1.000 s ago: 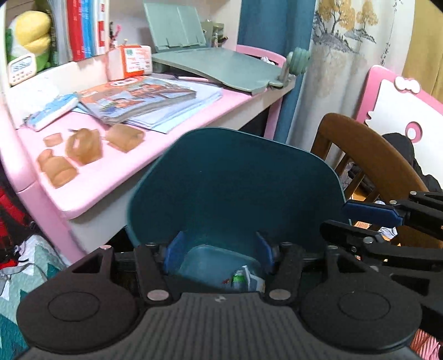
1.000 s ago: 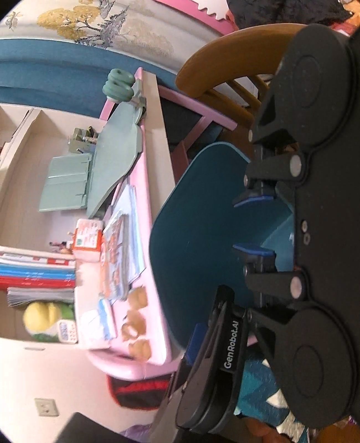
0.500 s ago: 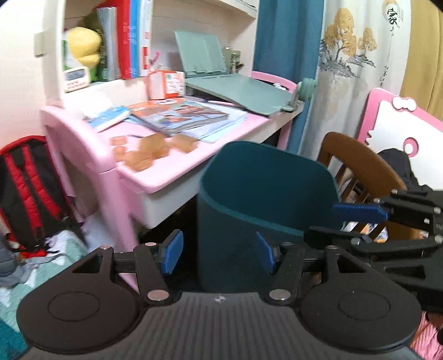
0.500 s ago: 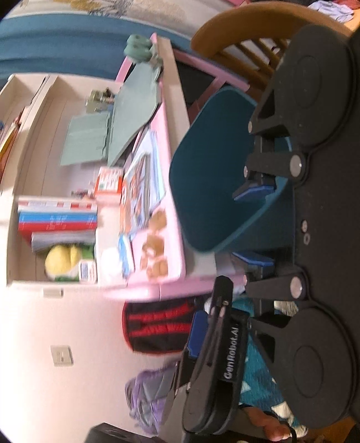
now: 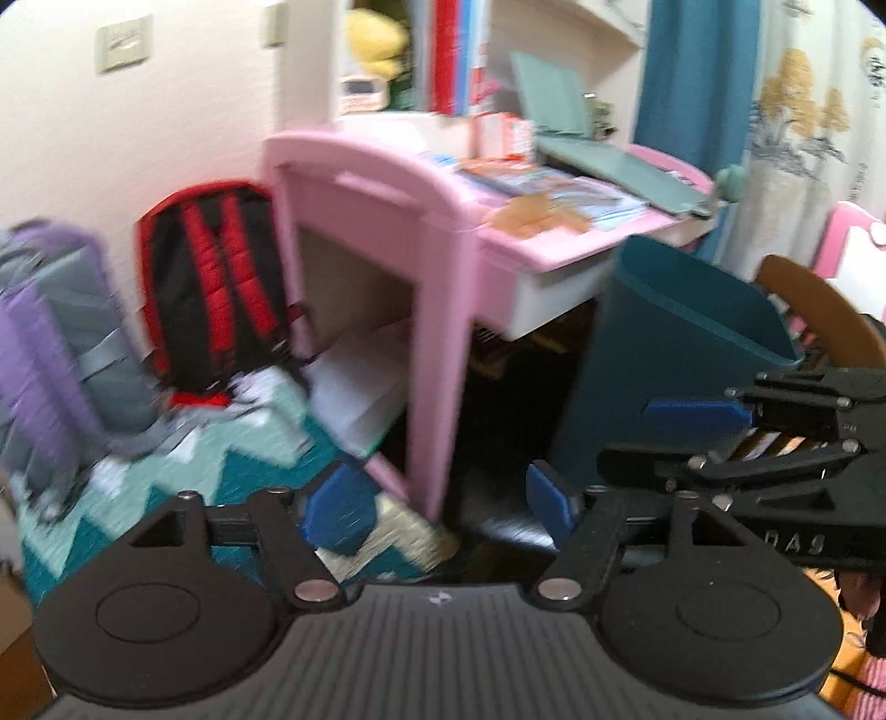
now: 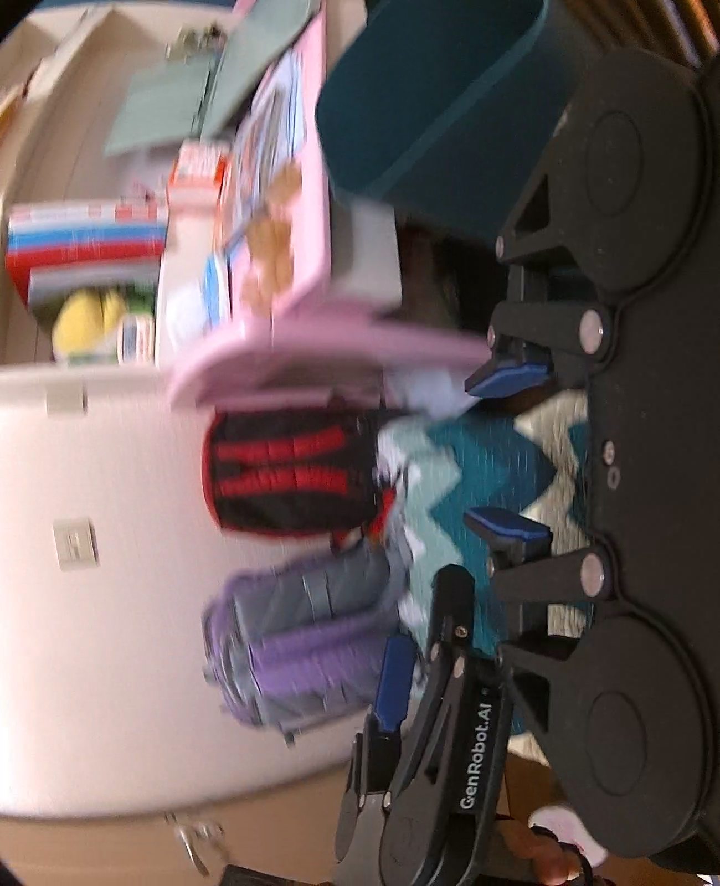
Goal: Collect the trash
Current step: 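Move both tools back down toward the trash under the bench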
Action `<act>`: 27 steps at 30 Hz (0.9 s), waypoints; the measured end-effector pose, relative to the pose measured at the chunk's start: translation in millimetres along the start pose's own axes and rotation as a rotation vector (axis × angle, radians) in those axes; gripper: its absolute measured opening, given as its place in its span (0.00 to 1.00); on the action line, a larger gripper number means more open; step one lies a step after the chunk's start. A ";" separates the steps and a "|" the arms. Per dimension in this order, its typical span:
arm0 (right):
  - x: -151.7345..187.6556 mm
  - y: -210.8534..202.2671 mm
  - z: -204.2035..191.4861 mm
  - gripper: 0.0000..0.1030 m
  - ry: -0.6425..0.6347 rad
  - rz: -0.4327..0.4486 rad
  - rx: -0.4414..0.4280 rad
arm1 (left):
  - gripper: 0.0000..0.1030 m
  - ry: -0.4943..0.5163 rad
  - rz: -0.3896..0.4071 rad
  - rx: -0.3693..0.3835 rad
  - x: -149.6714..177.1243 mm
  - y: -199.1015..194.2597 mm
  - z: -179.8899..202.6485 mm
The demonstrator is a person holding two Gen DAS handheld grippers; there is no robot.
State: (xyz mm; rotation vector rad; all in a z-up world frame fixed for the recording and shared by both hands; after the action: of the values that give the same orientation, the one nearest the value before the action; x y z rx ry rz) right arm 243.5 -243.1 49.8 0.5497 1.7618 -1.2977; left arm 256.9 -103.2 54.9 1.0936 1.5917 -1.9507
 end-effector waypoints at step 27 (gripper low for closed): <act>188.4 271.1 -143.7 0.50 -0.084 -0.384 -0.260 | 0.91 -0.358 -0.325 -0.256 278.0 136.5 -256.0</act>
State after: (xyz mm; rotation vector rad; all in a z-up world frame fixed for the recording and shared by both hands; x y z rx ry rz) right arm 293.5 -37.6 -241.6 0.0082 1.9882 -1.2926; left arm 265.4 148.5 -258.3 0.3763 1.8270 -1.9277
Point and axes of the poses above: each gripper's, at about its wrist camera, not at the fingertips, and y roughly the way its jaws point, z to its right, x to its underside, the point moved 7 cm from there along y, roughly the way its jaws point, and after that the axes turned 1 degree about -x, right-handed, at the moved point
